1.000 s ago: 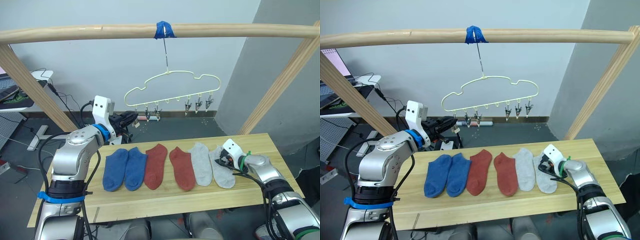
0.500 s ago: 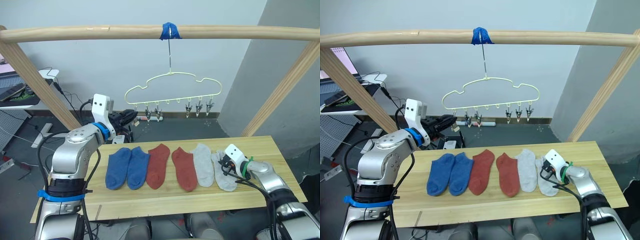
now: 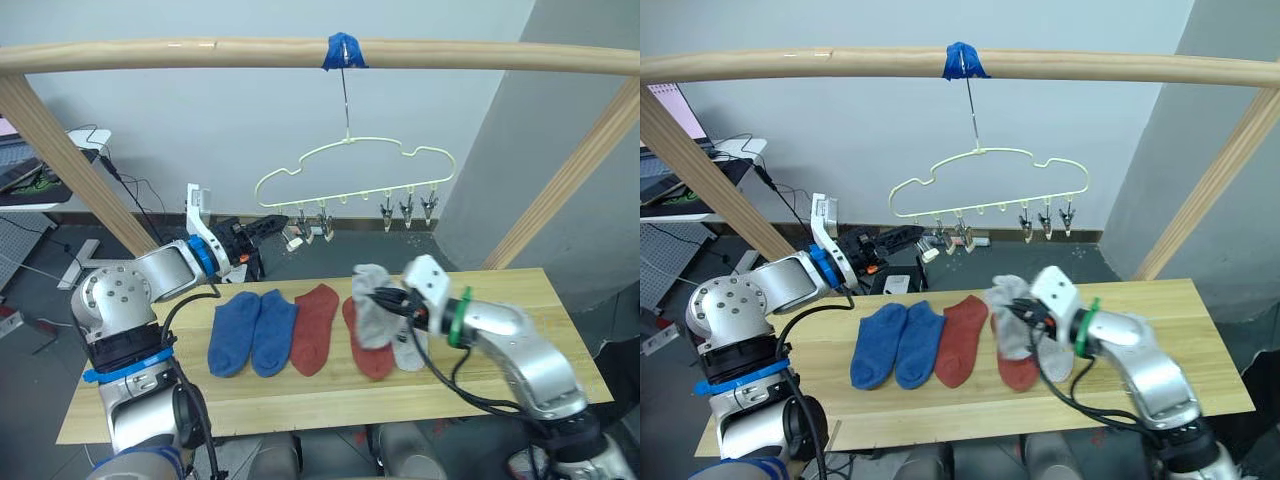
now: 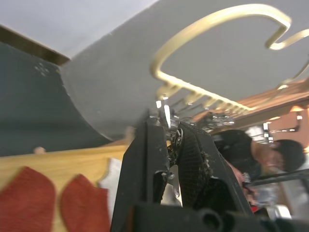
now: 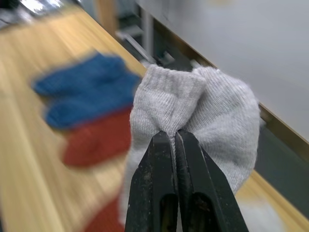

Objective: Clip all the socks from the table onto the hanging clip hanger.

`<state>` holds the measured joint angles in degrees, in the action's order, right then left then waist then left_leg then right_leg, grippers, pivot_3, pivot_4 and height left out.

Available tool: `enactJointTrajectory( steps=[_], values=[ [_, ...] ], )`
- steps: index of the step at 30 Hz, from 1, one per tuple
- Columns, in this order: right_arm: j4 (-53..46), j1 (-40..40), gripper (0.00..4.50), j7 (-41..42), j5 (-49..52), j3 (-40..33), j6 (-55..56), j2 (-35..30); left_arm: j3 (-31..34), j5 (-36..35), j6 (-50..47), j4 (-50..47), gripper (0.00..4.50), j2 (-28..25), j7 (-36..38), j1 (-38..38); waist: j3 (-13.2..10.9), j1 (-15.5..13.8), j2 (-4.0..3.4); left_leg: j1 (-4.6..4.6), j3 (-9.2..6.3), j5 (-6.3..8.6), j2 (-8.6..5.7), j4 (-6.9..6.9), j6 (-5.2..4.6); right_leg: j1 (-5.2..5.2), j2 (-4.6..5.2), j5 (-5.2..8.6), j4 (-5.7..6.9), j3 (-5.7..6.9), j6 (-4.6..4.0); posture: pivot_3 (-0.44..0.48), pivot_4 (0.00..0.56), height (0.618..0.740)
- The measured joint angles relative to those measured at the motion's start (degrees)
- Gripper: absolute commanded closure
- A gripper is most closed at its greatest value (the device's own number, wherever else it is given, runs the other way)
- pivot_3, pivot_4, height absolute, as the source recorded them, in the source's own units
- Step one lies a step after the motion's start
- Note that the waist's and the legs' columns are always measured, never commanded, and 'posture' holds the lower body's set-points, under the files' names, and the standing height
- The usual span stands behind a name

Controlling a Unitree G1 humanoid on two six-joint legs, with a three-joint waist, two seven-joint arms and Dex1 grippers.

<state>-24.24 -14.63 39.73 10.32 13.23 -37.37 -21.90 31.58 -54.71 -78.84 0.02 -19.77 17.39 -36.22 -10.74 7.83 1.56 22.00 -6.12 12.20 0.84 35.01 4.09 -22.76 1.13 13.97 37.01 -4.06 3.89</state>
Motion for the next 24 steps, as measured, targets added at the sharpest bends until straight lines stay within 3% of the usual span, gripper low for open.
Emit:
enactJointTrajectory(
  steps=[9,24],
  values=[
    [11.0,-8.7,4.47,-5.3,-2.5,5.4,2.5,9.6,0.4,-1.9,-1.0,-0.6,3.99,-0.2,-3.2,-0.2,0.0,-1.2,0.0,0.73,-0.04,-0.02,-0.01,0.0,0.09,-0.73,0.02,-0.07,0.08,0.03,-0.11,-0.065,0.154,0.74],
    [13.9,-11.4,4.47,-4.8,-2.1,6.0,3.4,12.5,0.3,-5.1,-0.7,-2.8,3.99,-0.8,-4.5,1.6,0.0,-2.4,0.0,0.75,-0.04,-0.03,-0.01,0.0,0.1,-0.74,0.03,-0.06,0.09,0.05,-0.08,-0.045,0.162,0.74]
  ],
)
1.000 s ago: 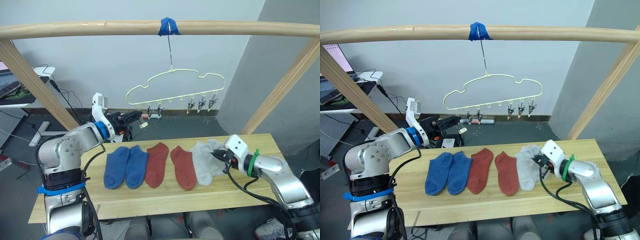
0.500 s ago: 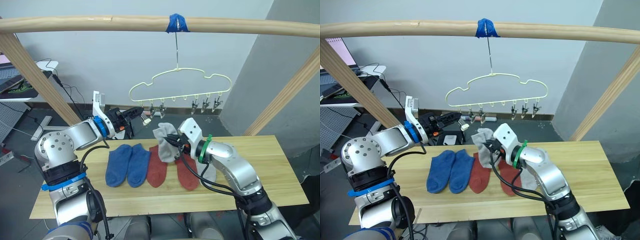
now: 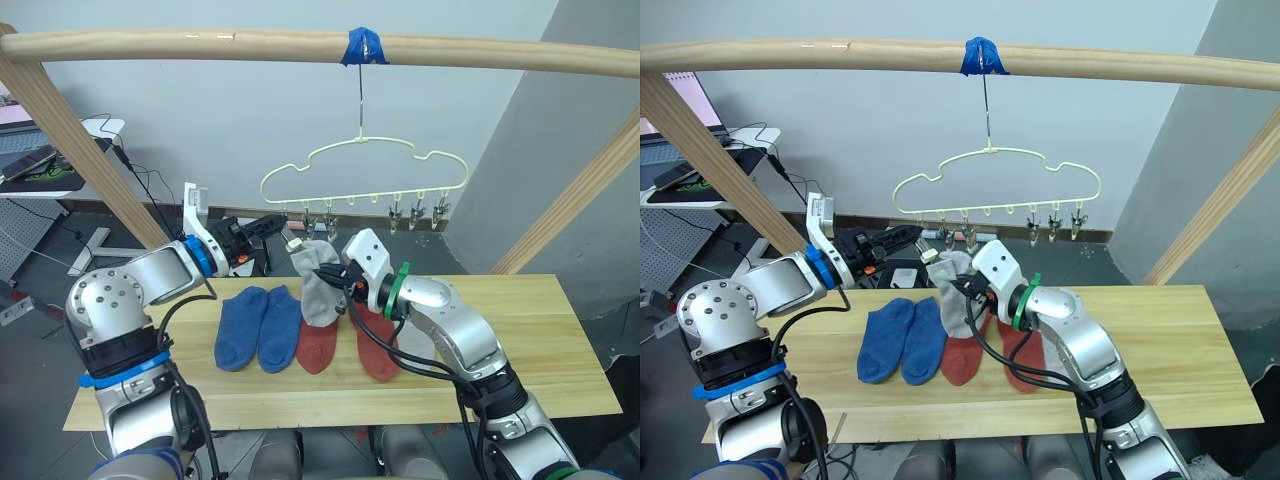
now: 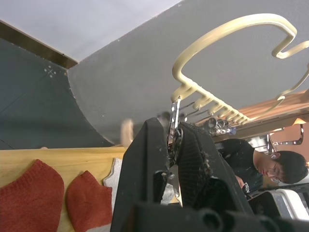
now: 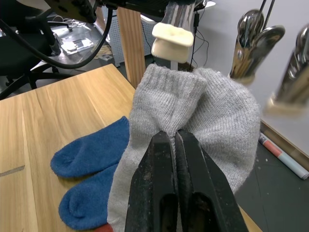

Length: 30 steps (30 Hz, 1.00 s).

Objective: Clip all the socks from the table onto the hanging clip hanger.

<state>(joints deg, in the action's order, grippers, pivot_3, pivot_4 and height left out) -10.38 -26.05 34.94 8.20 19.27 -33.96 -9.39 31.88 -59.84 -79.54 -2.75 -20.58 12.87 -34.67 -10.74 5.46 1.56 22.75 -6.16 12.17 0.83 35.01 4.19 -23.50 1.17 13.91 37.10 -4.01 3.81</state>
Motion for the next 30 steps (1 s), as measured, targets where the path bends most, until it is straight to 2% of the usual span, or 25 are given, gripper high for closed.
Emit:
enactJointTrajectory(
  steps=[21,30],
  values=[
    [2.0,-4.3,4.47,0.0,2.8,-1.7,-1.0,1.6,-1.4,-0.7,1.6,-1.3,3.99,-1.2,0.2,0.8,0.0,-0.5,-0.01,0.01,0.0,0.0,0.0,0.0,0.0,0.0,0.0,-0.02,-0.01,0.01,-0.03,-0.04,0.168,0.74],
    [5.0,-6.4,4.47,-0.1,3.9,-2.5,-1.7,2.8,-4.1,-0.8,3.6,-3.3,3.99,-2.1,1.9,2.2,0.0,-0.5,-0.02,0.01,0.0,0.0,0.0,0.0,0.0,0.0,0.0,-0.04,-0.01,0.01,-0.06,-0.041,0.166,0.74]
  ],
)
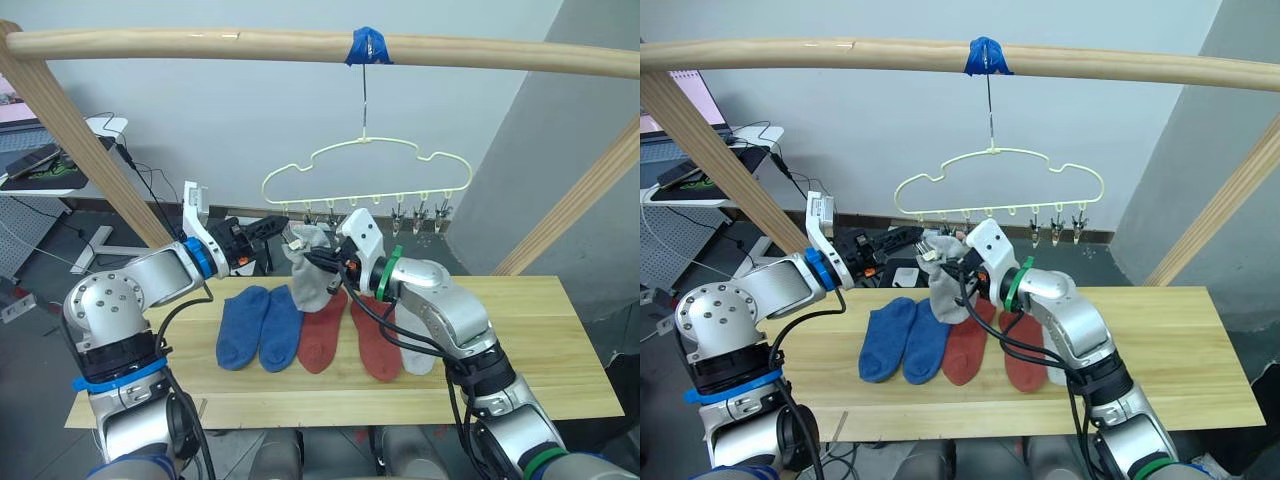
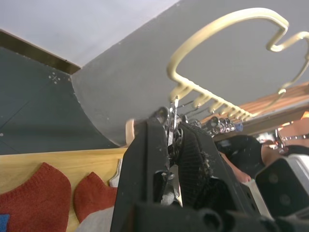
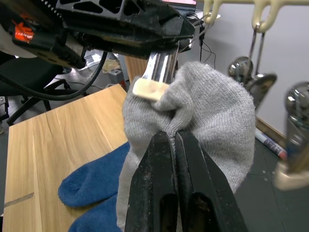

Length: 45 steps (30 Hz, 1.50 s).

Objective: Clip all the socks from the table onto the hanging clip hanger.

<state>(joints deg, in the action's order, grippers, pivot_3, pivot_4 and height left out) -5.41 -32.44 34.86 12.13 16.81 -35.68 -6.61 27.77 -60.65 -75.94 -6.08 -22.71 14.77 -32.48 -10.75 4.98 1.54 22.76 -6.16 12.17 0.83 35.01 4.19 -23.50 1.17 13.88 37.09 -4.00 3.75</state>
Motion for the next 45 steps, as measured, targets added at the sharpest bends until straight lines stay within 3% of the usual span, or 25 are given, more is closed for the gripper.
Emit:
enactJointTrajectory(
  steps=[2,5,15,20,21,25,28,32,34,42,45],
  values=[
    [0.2,-0.2,4.47,0.0,0.1,0.0,0.0,0.0,-0.6,0.0,0.8,-0.6,3.99,-0.5,0.9,0.4,0.0,0.0,0.0,0.0,0.0,0.0,0.0,0.0,0.0,0.0,0.0,-0.04,0.0,0.0,-0.07,-0.041,0.166,0.74],
    [0.4,-0.2,4.5,0.0,0.2,0.0,0.0,0.0,-0.9,0.0,1.7,-0.6,3.24,-0.7,1.2,0.9,0.0,0.0,0.0,0.0,0.0,0.0,0.0,0.0,0.0,0.0,0.0,-0.04,-0.01,0.01,-0.07,-0.042,0.167,0.74],
    [1.5,-0.8,4.5,-0.3,0.4,-0.1,0.1,0.3,-0.4,-2.5,1.8,-0.6,0.13,-2.8,1.7,1.0,0.0,0.0,0.0,0.01,-0.01,0.0,0.0,0.0,0.0,0.0,0.0,-0.02,0.0,0.01,-0.03,-0.029,0.16,0.74],
    [2.9,-0.8,4.5,-1.2,0.5,-0.6,0.0,1.4,0.9,-6.1,1.6,-3.8,0.06,-3.7,0.1,3.5,0.0,0.0,0.0,0.01,0.0,0.0,0.01,-0.01,0.0,-0.02,0.0,-0.08,0.01,0.0,-0.14,-0.026,0.161,0.74],
    [3.1,-0.8,4.28,-1.3,0.6,-1.0,-0.2,1.7,0.8,-6.8,1.4,-4.9,0.02,-4.1,-0.2,4.4,0.0,-0.1,0.0,0.02,-0.02,0.0,0.01,-0.01,0.0,-0.03,0.0,-0.08,0.0,0.02,-0.15,-0.026,0.161,0.74],
    [3.4,-0.6,3.17,-1.0,0.8,-1.2,-0.4,1.6,-0.5,-5.6,3.8,-9.5,0.0,-7.5,1.1,8.8,0.0,-0.2,-0.01,0.02,0.01,0.0,0.0,-0.01,0.0,-0.02,0.0,-0.08,0.0,0.0,-0.15,-0.018,0.161,0.74],
    [3.4,0.3,2.05,-0.1,0.8,-1.3,-0.4,-0.5,-2.3,-3.2,7.0,-12.0,0.0,-9.3,3.0,11.4,0.0,-0.5,-0.01,0.02,0.0,0.0,0.0,-0.01,0.0,-0.02,0.01,-0.03,-0.01,0.02,-0.07,-0.022,0.164,0.74],
    [1.6,4.3,0.55,1.4,0.8,-2.4,-0.5,-6.4,-7.5,1.6,11.6,-14.7,0.0,-10.6,6.2,15.0,0.0,-1.2,-0.03,0.06,0.07,0.0,-0.03,0.0,0.0,-0.02,0.05,0.04,-0.09,-0.02,0.03,-0.037,0.171,0.74],
    [0.3,5.7,0.02,1.7,0.8,-3.4,-0.6,-9.1,-10.3,4.4,14.3,-15.8,0.0,-10.9,7.5,16.3,0.0,-1.3,-0.03,0.06,0.09,0.0,-0.03,0.0,0.0,-0.04,0.05,0.06,-0.09,-0.03,0.04,-0.037,0.171,0.74],
    [-6.7,8.7,0.02,3.7,3.4,-6.4,-2.8,-14.4,-14.9,10.6,22.3,-17.6,0.0,-9.5,10.0,18.6,0.0,-1.2,-0.05,0.04,0.1,0.0,0.01,0.0,-0.01,-0.04,0.01,0.07,-0.05,-0.05,0.06,-0.065,0.163,0.74],
    [-12.9,11.7,0.02,4.1,6.9,-9.7,-5.9,-17.5,-19.1,17.9,30.6,-17.9,0.0,-8.7,11.6,21.1,-0.1,-1.5,-0.09,0.08,0.13,0.01,-0.02,0.0,-0.01,-0.03,0.06,0.07,-0.12,-0.07,0.05,-0.074,0.159,0.74]
  ],
)
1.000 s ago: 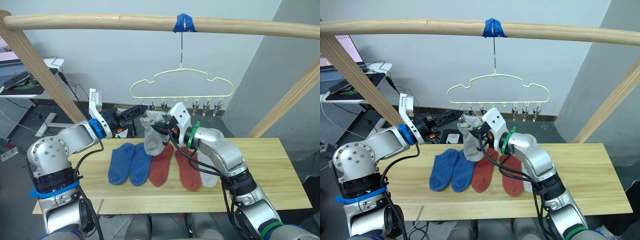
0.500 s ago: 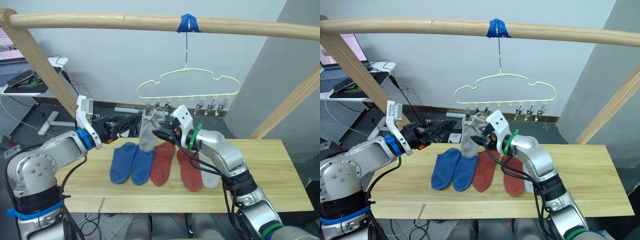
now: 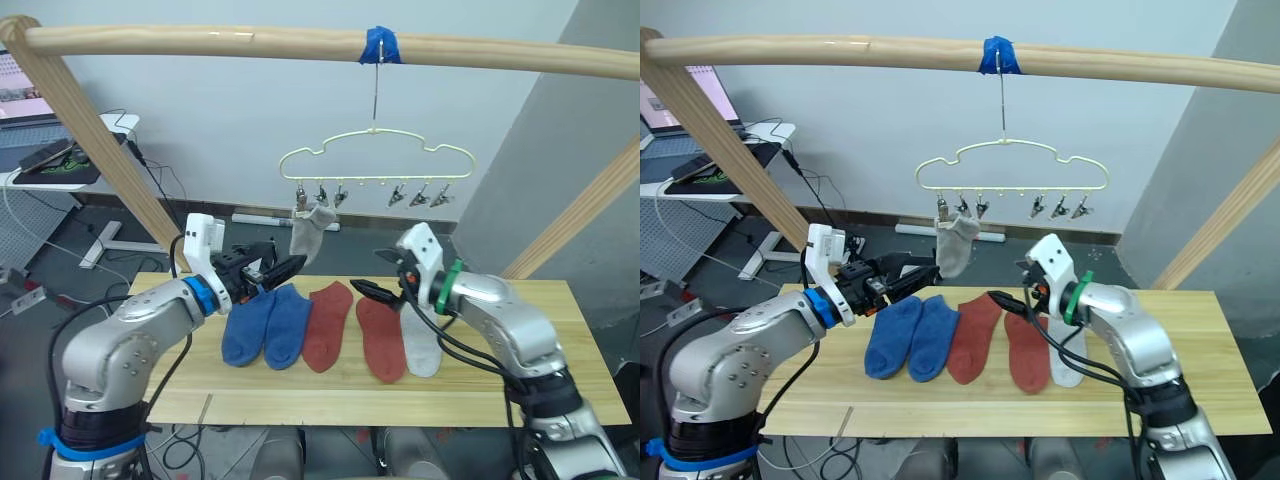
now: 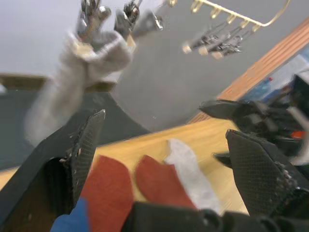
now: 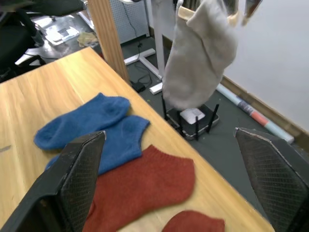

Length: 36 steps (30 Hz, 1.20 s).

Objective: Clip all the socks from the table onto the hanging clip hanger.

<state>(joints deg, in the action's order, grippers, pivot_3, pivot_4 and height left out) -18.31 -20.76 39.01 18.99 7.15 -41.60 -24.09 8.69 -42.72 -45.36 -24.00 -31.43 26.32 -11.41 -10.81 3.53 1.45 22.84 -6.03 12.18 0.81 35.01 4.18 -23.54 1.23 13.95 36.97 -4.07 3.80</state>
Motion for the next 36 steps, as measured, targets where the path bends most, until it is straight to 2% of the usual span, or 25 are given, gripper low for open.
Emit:
enactJointTrajectory(
  steps=[3,6,9,14,20,24,32,36],
  values=[
    [-5.1,0.2,0.02,-0.3,3.2,-3.7,-2.6,-0.9,-3.5,5.3,6.8,1.1,0.0,2.8,0.8,-0.4,0.0,-0.2,0.01,0.01,-0.02,0.0,-0.01,0.05,0.0,0.02,0.0,-0.01,0.0,0.02,0.01,-0.092,0.151,0.74],
    [-7.8,0.2,0.02,-0.9,5.4,-4.1,-4.1,-0.6,-5.7,9.5,12.6,3.0,0.0,5.8,0.9,-2.4,0.0,-0.1,0.02,-0.01,-0.02,-0.01,0.01,0.07,-0.01,0.02,-0.04,-0.04,0.03,0.02,-0.02,-0.101,0.146,0.74],
    [-8.7,0.2,0.0,-2.3,7.0,-4.3,-5.1,-0.2,-7.3,13.0,17.6,5.0,0.52,7.6,1.9,-3.0,0.0,0.2,0.0,-0.01,0.01,-0.01,0.0,0.08,-0.01,0.03,-0.04,-0.05,0.02,0.0,0.0,-0.111,0.142,0.74],
    [-9.0,0.2,0.0,-4.5,7.1,-4.9,-5.3,-0.2,-9.6,18.0,23.1,9.3,2.05,9.9,2.8,-4.8,0.0,0.7,0.0,0.0,0.0,-0.01,0.0,0.08,-0.02,0.03,-0.04,-0.05,0.03,0.01,0.01,-0.12,0.138,0.74],
    [-9.0,0.2,0.0,-6.5,7.1,-4.9,-5.3,-0.1,-11.0,21.6,27.2,15.1,2.05,14.5,1.7,-5.8,0.0,1.2,0.0,0.0,-0.01,-0.01,0.0,0.12,-0.02,0.04,-0.04,-0.06,0.06,0.01,0.03,-0.13,0.136,0.74],
    [-9.0,0.1,0.0,-7.0,7.1,-5.0,-5.3,0.1,-11.0,24.7,31.8,24.6,2.05,18.3,0.5,-10.5,0.0,1.4,0.0,-0.01,-0.02,-0.02,-0.01,0.21,-0.03,0.07,-0.06,-0.1,0.1,0.0,0.09,-0.136,0.137,0.74],
    [-8.8,-0.4,0.0,-7.5,7.1,-4.9,-5.0,0.2,-10.5,28.1,39.7,36.7,2.05,20.7,0.0,-16.3,0.0,1.6,-0.01,0.0,-0.03,-0.01,-0.01,0.22,-0.03,0.08,-0.06,-0.11,0.09,0.01,0.1,-0.159,0.138,0.74],
    [-8.6,-0.4,0.0,-7.7,7.0,-4.9,-4.7,0.0,-8.6,29.2,44.1,45.1,2.05,22.8,-2.2,-21.5,0.0,1.7,-0.01,0.01,-0.02,-0.01,-0.02,0.35,-0.03,0.13,-0.06,-0.14,0.1,0.01,0.15,-0.172,0.135,0.74]
  ],
)
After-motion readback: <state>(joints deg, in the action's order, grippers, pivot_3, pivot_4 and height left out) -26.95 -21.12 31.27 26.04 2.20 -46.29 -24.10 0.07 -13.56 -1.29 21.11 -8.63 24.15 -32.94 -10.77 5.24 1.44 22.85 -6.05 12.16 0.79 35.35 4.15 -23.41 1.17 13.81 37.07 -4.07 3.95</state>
